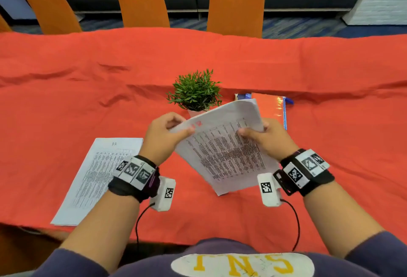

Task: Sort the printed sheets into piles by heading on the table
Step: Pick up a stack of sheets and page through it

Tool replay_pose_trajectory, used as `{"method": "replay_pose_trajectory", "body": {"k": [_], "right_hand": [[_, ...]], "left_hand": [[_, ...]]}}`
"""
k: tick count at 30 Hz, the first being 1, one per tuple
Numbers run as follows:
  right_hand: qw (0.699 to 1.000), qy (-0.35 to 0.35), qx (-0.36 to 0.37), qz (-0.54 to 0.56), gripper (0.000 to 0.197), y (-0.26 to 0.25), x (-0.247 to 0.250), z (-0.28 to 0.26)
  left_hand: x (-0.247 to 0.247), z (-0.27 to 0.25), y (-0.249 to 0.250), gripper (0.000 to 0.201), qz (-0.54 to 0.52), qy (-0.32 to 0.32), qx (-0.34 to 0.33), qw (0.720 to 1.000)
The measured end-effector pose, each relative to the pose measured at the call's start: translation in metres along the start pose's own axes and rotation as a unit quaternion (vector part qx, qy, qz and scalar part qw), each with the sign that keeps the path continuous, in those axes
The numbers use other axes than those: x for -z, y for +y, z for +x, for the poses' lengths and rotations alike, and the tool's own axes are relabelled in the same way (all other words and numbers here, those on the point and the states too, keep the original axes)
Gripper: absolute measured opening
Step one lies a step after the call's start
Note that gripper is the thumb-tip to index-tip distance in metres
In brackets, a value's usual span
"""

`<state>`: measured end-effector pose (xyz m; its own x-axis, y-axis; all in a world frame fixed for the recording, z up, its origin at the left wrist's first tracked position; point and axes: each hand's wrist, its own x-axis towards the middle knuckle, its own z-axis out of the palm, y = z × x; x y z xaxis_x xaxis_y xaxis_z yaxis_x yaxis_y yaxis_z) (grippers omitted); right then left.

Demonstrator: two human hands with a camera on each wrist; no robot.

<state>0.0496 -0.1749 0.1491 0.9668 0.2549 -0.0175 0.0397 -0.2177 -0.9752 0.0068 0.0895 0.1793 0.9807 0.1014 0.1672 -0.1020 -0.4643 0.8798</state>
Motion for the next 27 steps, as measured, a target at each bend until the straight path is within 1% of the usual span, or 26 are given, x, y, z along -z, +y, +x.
{"method": "replay_pose_trajectory", "body": {"k": [2,4,6,9,11,13,16,17,21,24,27], "right_hand": [[0.998,0.033,-0.018,0.057,0.008,0.009,0.001,-0.006],[0.993,0.053,-0.018,0.106,0.015,0.020,-0.006,-0.010],[0.987,0.077,-0.013,0.144,0.022,0.025,-0.014,-0.013],[0.982,0.090,-0.011,0.164,0.021,0.030,-0.023,-0.016],[0.982,0.085,-0.014,0.170,0.022,0.035,-0.027,-0.019],[0.984,0.067,-0.035,0.161,0.026,0.048,-0.034,-0.024],[0.990,0.015,-0.070,0.125,0.022,0.069,-0.043,-0.036],[0.990,0.006,-0.076,0.119,0.021,0.074,-0.045,-0.038],[0.989,-0.002,-0.081,0.120,0.021,0.077,-0.043,-0.038],[0.990,-0.011,-0.092,0.105,0.024,0.084,-0.042,-0.038],[0.989,-0.004,-0.119,0.084,0.024,0.102,-0.046,-0.038]], "left_hand": [[-0.007,-0.007,-0.010,0.013,-0.115,0.018,0.058,0.992],[-0.026,-0.016,-0.015,0.017,-0.188,0.039,0.095,0.977],[-0.043,-0.021,-0.014,0.016,-0.197,0.090,0.098,0.971],[-0.053,-0.024,-0.011,0.017,-0.193,0.162,0.068,0.965],[-0.052,-0.027,-0.016,0.019,-0.196,0.183,0.069,0.961],[-0.056,-0.035,-0.025,0.021,-0.204,0.177,0.101,0.958],[-0.068,-0.047,-0.040,0.025,-0.204,0.169,0.158,0.951],[-0.070,-0.049,-0.043,0.026,-0.205,0.171,0.166,0.949],[-0.071,-0.045,-0.045,0.029,-0.219,0.184,0.168,0.943],[-0.075,-0.045,-0.056,0.034,-0.218,0.178,0.181,0.942],[-0.087,-0.052,-0.080,0.039,-0.189,0.140,0.206,0.950]]}}
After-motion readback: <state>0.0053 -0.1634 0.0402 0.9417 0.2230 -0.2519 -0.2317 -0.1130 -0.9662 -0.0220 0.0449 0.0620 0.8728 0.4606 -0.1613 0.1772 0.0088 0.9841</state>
